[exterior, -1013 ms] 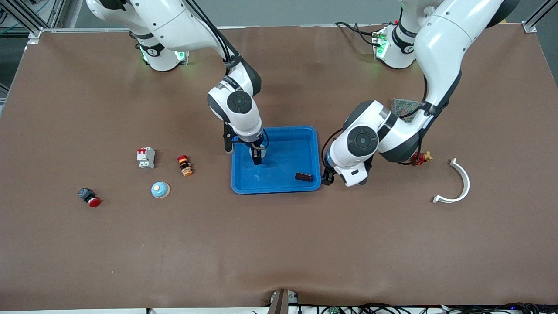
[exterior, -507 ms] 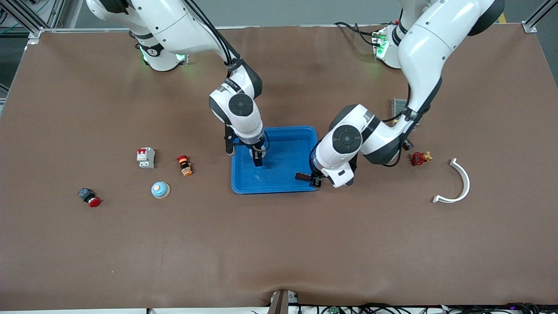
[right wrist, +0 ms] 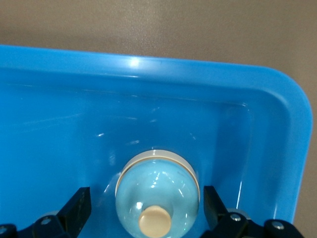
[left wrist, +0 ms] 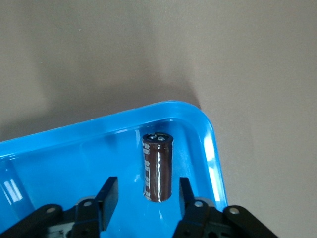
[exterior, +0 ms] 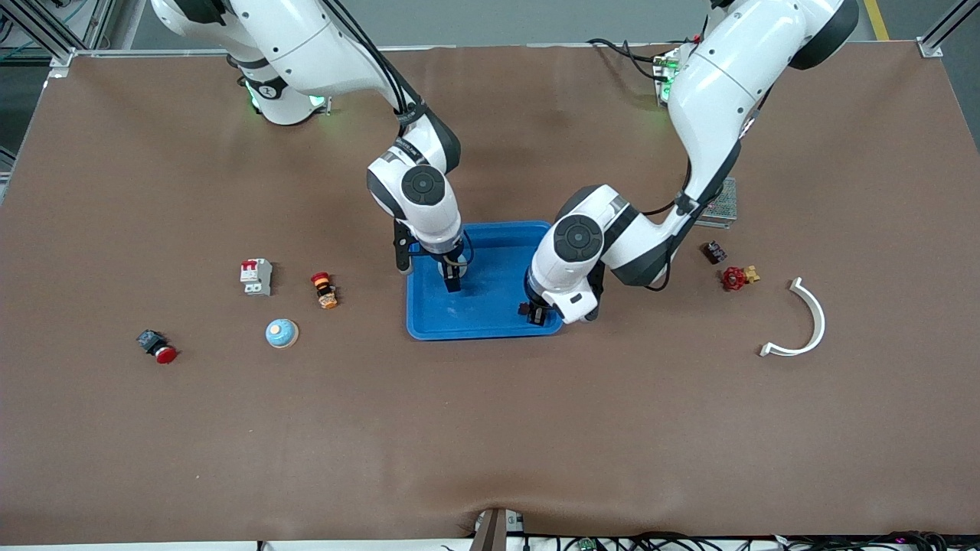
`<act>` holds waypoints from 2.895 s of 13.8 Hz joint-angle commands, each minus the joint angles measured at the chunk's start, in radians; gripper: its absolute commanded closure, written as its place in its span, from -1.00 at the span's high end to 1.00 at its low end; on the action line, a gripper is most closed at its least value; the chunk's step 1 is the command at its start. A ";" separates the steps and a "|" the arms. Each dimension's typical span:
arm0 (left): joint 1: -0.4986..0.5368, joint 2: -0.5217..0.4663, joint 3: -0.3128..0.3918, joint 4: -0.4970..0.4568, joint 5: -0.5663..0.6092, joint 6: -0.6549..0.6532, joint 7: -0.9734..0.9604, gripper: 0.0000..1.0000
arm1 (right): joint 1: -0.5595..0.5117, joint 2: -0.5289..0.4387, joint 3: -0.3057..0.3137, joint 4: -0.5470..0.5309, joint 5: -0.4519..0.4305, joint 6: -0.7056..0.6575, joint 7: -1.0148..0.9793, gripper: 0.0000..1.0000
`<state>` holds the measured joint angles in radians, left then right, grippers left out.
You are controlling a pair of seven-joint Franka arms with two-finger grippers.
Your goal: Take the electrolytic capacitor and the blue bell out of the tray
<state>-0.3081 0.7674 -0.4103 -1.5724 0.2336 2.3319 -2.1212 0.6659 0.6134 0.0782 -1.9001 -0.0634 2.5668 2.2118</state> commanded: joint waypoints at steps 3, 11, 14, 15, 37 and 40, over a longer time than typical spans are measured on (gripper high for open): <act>-0.045 0.029 0.038 0.025 0.003 0.043 -0.036 0.07 | 0.001 0.008 -0.001 0.010 -0.012 -0.008 -0.053 1.00; -0.072 0.055 0.065 0.025 0.006 0.079 -0.056 0.01 | 0.001 0.003 -0.001 0.015 -0.013 -0.008 -0.087 -1.00; -0.074 0.058 0.073 0.023 0.012 0.078 -0.054 -0.01 | -0.011 -0.017 -0.001 0.016 -0.013 -0.010 -0.119 -1.00; -0.074 0.059 0.074 0.023 0.012 0.078 -0.054 -0.09 | -0.014 -0.035 -0.001 0.016 -0.013 -0.011 -0.127 -1.00; -0.019 -0.151 0.059 0.022 -0.002 -0.239 0.144 -1.00 | -0.595 -0.260 -0.006 -0.049 -0.007 -0.396 -1.679 -1.00; 0.006 -0.183 0.058 0.020 -0.008 -0.308 0.223 -1.00 | -0.653 -0.276 -0.008 -0.062 -0.015 -0.395 -1.797 -1.00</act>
<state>-0.3182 0.6207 -0.3495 -1.5359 0.2374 2.0670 -1.9504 0.0473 0.3809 0.0530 -1.9205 -0.0641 2.1645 0.4744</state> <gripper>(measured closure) 0.700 0.344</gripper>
